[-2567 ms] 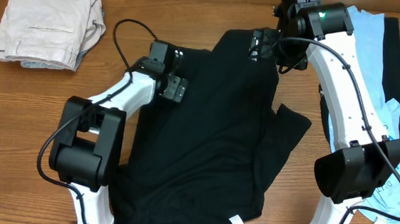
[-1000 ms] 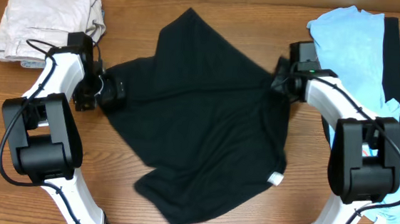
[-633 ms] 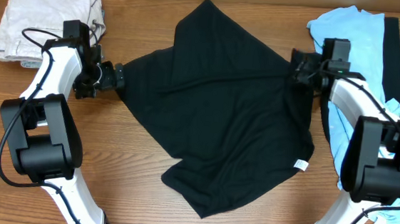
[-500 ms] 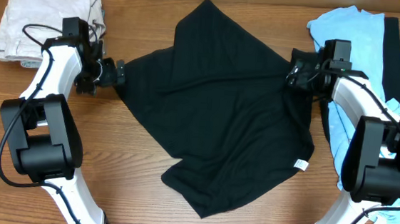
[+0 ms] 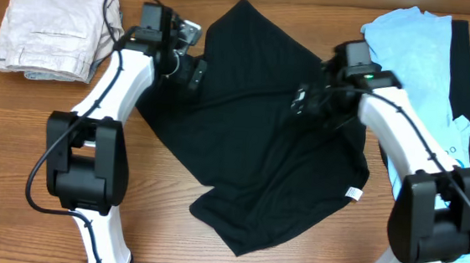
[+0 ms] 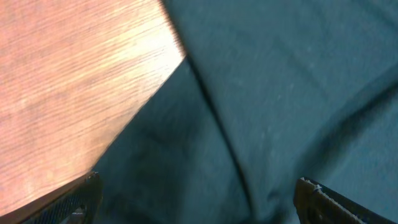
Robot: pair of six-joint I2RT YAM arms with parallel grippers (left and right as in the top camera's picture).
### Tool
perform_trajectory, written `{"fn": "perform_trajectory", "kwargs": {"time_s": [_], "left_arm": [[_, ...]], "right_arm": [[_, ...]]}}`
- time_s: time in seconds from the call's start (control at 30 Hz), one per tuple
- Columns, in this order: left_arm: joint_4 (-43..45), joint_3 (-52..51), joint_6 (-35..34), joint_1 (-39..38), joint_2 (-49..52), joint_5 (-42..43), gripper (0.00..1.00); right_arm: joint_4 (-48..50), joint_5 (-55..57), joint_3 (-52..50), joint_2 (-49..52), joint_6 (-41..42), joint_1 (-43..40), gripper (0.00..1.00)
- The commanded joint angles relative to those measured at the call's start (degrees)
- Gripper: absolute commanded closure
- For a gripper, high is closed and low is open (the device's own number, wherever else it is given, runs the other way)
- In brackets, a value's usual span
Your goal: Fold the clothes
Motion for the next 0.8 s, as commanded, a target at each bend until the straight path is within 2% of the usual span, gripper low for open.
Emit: {"fn": "perform_trajectory", "kwargs": {"time_s": [0.0, 0.3, 0.37, 0.4, 0.53, 0.67, 0.77], "left_arm": [[1.22, 1.11, 2.80, -1.11, 2.56, -1.84, 0.00], [5.40, 1.11, 2.67, -3.56, 8.94, -3.65, 0.00], [5.18, 1.11, 0.87, -3.61, 9.75, -4.90, 0.00], [2.73, 1.11, -4.02, -3.32, 10.56, -9.31, 0.00], [-4.11, 1.09, -12.46, -1.90, 11.61, -16.06, 0.00], [-12.52, 1.09, -17.99, 0.59, 12.81, -17.00, 0.00], [-24.61, 0.39, -27.52, 5.03, 14.73, -16.96, 0.00]], "right_arm": [[-0.11, 5.31, -2.73, -0.66, 4.68, 3.72, 0.00], [4.33, 9.31, -11.69, -0.66, 10.95, 5.25, 0.00], [4.85, 9.31, -12.92, -0.66, 10.97, 5.20, 0.00], [4.76, 9.31, -13.60, -0.66, 11.13, 5.20, 0.00], [4.74, 9.29, -13.73, -0.66, 11.13, 5.20, 0.00], [4.66, 9.29, -13.73, -0.66, 11.13, 5.20, 0.00], [4.52, 9.29, -13.73, -0.66, 11.13, 4.81, 0.00]]}}
